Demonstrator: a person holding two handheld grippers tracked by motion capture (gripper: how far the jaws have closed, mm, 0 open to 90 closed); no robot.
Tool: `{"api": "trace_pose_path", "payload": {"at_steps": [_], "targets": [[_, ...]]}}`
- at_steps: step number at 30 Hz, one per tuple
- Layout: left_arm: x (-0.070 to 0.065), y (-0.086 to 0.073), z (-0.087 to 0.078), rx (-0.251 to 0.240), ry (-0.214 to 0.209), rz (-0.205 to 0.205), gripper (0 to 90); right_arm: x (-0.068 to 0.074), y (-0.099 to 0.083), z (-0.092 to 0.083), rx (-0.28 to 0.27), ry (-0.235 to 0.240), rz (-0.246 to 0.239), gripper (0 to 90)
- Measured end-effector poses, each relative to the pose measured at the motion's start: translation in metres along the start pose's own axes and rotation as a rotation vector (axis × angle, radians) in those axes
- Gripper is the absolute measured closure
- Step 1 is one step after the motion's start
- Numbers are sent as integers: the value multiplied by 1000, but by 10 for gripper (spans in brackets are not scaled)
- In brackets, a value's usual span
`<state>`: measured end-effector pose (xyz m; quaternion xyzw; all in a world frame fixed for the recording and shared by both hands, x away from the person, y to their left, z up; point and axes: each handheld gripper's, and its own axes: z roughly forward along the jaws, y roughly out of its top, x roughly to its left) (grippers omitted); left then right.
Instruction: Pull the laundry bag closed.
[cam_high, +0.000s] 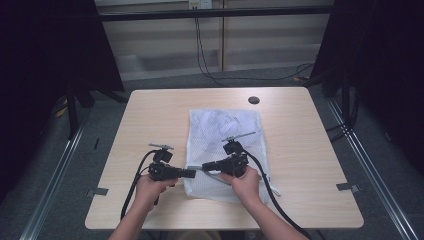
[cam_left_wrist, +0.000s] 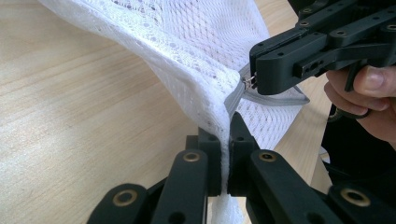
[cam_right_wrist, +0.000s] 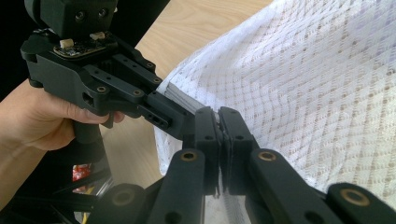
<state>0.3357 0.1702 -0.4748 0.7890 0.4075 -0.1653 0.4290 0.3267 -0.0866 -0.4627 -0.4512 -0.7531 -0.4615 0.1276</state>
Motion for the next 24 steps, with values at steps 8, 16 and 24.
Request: {"api": "trace_pose_path", "payload": {"at_steps": [8, 16, 24], "targets": [[2, 0, -3, -9, 7, -1, 882, -4, -1, -6, -6, -11, 4, 873], [2, 0, -3, -8, 8, -2, 881, -6, -3, -9, 3, -15, -2, 873], [1, 0, 0, -5, 1, -9, 882, -8, -5, -13, -1, -16, -9, 873]]}}
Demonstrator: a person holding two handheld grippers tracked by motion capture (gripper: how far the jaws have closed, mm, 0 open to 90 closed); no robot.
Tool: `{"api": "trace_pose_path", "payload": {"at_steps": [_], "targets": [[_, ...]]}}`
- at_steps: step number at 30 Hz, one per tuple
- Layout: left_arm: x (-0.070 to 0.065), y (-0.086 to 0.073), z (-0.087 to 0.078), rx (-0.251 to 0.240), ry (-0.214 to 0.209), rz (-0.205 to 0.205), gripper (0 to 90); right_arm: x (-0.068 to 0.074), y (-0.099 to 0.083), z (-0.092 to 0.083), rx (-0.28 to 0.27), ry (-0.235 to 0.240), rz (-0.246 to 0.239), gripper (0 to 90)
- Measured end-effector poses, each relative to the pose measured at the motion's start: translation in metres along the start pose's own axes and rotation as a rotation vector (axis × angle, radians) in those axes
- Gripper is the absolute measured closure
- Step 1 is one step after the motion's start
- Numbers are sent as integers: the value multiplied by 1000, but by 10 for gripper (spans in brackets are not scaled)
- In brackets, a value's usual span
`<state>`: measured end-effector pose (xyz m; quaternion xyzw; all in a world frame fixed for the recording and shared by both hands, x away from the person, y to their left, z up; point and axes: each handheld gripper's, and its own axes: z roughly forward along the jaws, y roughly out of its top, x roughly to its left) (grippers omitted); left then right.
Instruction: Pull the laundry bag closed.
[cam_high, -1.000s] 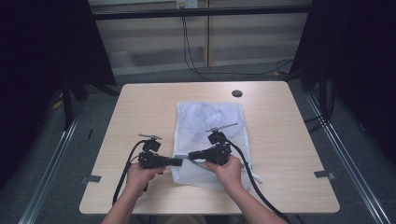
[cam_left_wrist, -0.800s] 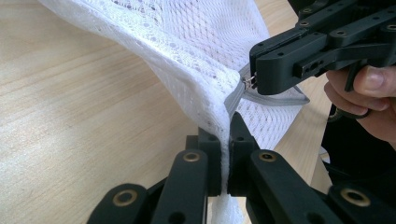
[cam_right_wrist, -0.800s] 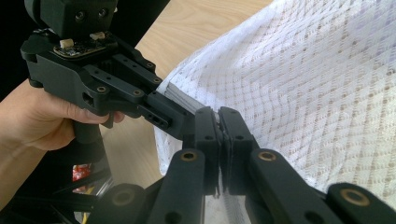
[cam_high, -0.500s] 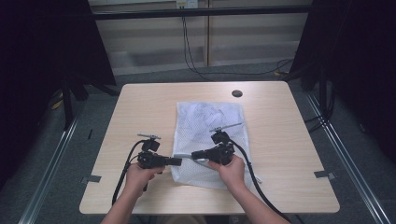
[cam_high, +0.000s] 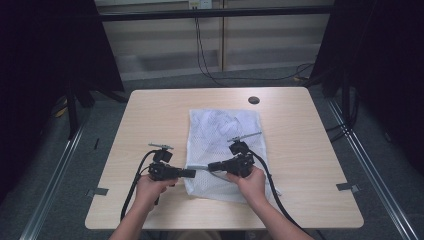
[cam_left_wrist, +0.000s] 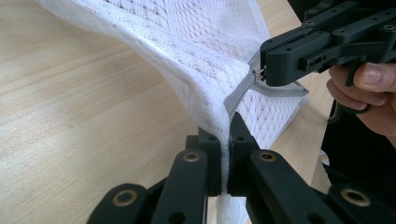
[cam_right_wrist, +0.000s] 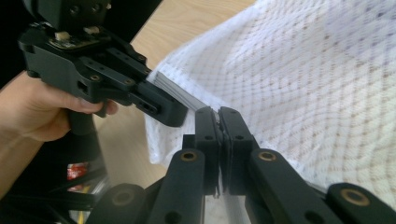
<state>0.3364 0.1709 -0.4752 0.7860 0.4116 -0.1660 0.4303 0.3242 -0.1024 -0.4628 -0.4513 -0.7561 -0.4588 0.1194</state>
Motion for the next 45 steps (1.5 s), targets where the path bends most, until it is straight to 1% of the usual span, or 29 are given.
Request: {"api": "trace_pose_path", "payload": {"at_steps": [4, 5, 8, 9, 11, 12, 13, 14, 16, 23, 24, 27, 29, 30, 32, 33, 35, 36, 37, 38, 39, 40, 45], "targets": [[-1, 0, 0, -1, -5, -4, 881, 0, 0, -1, -1, 1, 0, 873], [-1, 0, 0, -1, 1, -4, 881, 0, 0, -1, 0, 5, 1, 873], [1, 0, -3, -7, 14, -1, 882, -2, -1, -3, 0, -10, 0, 873], [2, 0, -4, -10, 7, -4, 881, -3, -1, -5, 1, -16, 1, 873], [2, 0, -5, -15, 3, -11, 881, -6, -3, -8, -3, -11, 8, 872], [2, 0, -5, -11, -1, -9, 881, -8, -3, -9, -6, -14, 8, 873], [2, 0, -5, -11, 2, 0, 881, -9, -4, -11, -8, -13, 18, 872], [2, 0, -4, -13, 0, -10, 881, -9, -4, -11, -8, -13, 18, 872], [2, 0, -4, -12, -3, -11, 881, -10, -5, -13, -9, -12, 11, 872], [1, 0, -4, -12, -5, -13, 881, -10, -5, -13, -12, -3, 11, 873], [1, 0, -4, -12, -5, -19, 882, -10, -6, -14, -13, -4, 7, 872], [1, 0, -5, -11, 1, -11, 881, -10, -6, -14, -9, -8, 4, 872], [2, 0, -5, -10, -3, -14, 881, -11, -6, -15, -11, -9, 8, 872], [2, 0, -5, -10, -4, -8, 881, -11, -6, -16, -12, -13, 5, 872], [2, 0, -5, -9, -6, -10, 881, -12, -7, -16, -12, -10, 10, 872], [1, 0, -5, -14, -5, -18, 881, -11, -7, -16, -13, -10, 10, 872], [2, 0, -5, -11, -2, -13, 881, -11, -7, -17, -13, -10, 7, 872], [1, 0, -5, -14, -5, -20, 881, -11, -7, -17, -12, -13, 4, 872], [2, 0, -6, -15, -2, -17, 881, -11, -7, -17, -12, -13, 4, 872], [3, 0, -7, -14, 0, -6, 881, -12, -7, -18, -10, -15, 6, 872], [3, 0, -7, -17, -3, -13, 881, -13, -7, -19, -14, -11, 6, 872], [3, 0, -7, -17, -1, -7, 881, -13, -7, -19, -14, -11, 6, 872], [2, -1, -6, -13, -4, -13, 881, -12, -8, -19, -11, -15, 6, 873]]}}
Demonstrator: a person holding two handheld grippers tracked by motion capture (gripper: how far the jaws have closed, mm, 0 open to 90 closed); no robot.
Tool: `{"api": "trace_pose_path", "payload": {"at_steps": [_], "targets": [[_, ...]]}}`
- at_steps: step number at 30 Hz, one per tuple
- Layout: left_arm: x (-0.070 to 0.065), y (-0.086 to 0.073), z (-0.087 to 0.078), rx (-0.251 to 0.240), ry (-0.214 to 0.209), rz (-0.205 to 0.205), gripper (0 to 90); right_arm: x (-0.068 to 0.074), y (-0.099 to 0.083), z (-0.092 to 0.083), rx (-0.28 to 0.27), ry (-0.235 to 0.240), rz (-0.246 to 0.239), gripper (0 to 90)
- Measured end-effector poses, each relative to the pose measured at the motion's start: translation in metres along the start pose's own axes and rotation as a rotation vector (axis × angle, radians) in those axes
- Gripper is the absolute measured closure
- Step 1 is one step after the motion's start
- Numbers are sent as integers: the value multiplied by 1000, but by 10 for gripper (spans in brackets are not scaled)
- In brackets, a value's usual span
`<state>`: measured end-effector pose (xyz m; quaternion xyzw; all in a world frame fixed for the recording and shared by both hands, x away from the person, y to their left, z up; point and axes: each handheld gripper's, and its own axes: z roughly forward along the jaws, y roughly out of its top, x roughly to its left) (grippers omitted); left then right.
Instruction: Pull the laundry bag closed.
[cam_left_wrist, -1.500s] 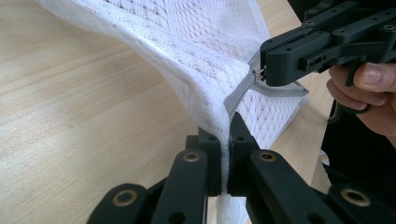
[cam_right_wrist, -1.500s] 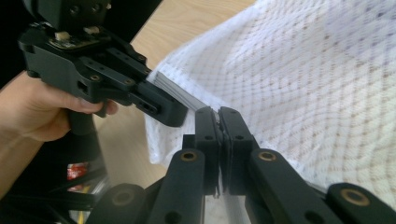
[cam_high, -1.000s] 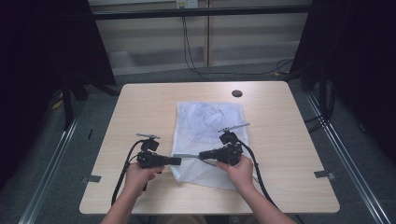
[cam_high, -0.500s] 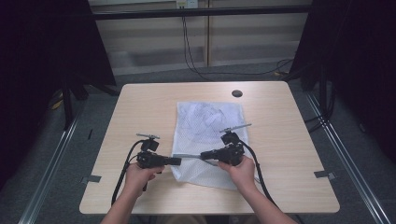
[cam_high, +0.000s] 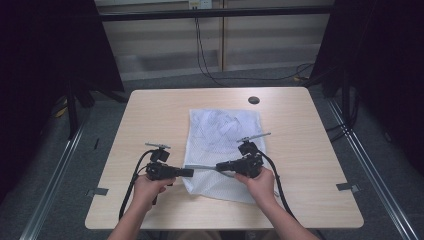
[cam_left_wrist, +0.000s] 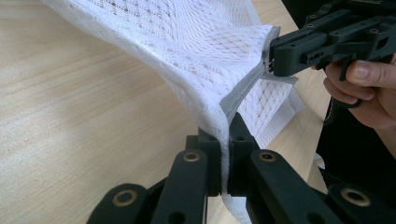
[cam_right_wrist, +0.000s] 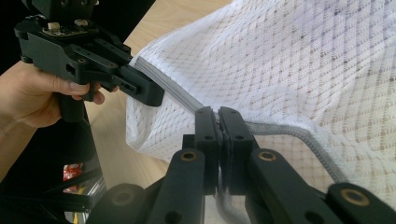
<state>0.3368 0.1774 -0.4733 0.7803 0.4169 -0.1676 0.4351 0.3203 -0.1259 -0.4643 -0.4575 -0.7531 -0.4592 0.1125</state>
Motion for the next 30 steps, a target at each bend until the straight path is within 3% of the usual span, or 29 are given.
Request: {"api": "trace_pose_path", "payload": {"at_steps": [30], "targets": [[1, 0, 0, 0, -2, -3, 882, -5, -3, -7, 1, -12, -2, 872]]}}
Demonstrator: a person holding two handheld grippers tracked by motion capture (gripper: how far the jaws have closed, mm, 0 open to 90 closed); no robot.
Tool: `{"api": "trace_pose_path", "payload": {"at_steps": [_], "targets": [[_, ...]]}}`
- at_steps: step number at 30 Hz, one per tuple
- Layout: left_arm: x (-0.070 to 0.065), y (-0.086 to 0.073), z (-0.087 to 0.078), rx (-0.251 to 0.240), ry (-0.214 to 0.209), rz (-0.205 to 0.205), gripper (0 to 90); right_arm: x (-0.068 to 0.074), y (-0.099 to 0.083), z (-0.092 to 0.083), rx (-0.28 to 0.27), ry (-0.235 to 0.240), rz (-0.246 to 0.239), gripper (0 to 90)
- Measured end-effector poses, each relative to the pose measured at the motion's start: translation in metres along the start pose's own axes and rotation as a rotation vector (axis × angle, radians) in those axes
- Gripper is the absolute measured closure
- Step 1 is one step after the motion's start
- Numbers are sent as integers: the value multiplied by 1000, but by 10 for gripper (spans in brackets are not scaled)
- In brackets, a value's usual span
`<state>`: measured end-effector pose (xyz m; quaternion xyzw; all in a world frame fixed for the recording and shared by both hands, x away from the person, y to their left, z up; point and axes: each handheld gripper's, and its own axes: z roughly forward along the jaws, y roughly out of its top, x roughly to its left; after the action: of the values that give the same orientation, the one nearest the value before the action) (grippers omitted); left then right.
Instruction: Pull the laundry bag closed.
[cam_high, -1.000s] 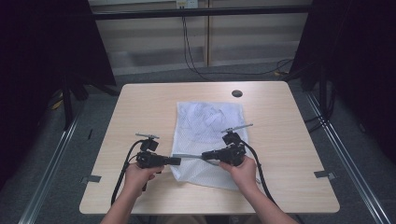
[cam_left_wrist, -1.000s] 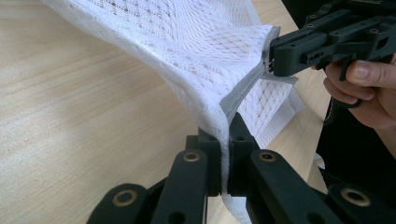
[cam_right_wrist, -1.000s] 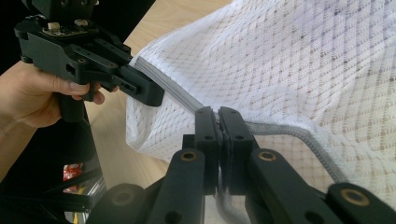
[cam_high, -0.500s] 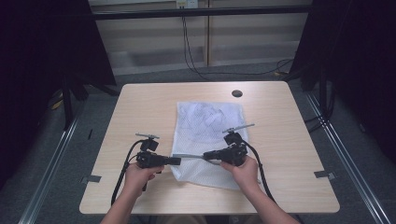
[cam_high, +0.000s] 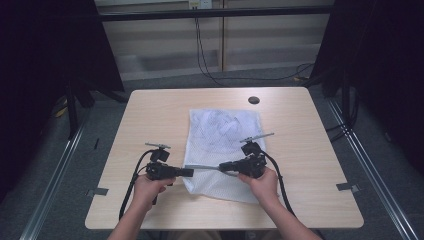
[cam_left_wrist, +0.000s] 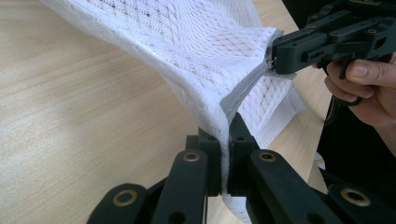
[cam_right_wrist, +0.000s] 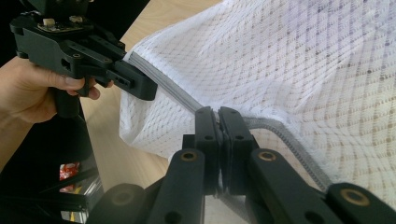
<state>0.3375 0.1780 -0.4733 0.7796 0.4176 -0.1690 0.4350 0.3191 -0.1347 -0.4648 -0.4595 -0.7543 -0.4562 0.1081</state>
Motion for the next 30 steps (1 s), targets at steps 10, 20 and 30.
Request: {"api": "trace_pose_path", "payload": {"at_steps": [10, 20, 30], "targets": [[0, 0, 0, -4, 4, 7, 881, -1, -1, -2, -4, 7, -1, 872], [0, 0, 0, 1, 1, 8, 881, -3, -3, -5, -2, 2, 2, 872], [-2, 0, 1, -1, -3, -1, 881, -4, -4, -6, -3, 9, 1, 872]]}}
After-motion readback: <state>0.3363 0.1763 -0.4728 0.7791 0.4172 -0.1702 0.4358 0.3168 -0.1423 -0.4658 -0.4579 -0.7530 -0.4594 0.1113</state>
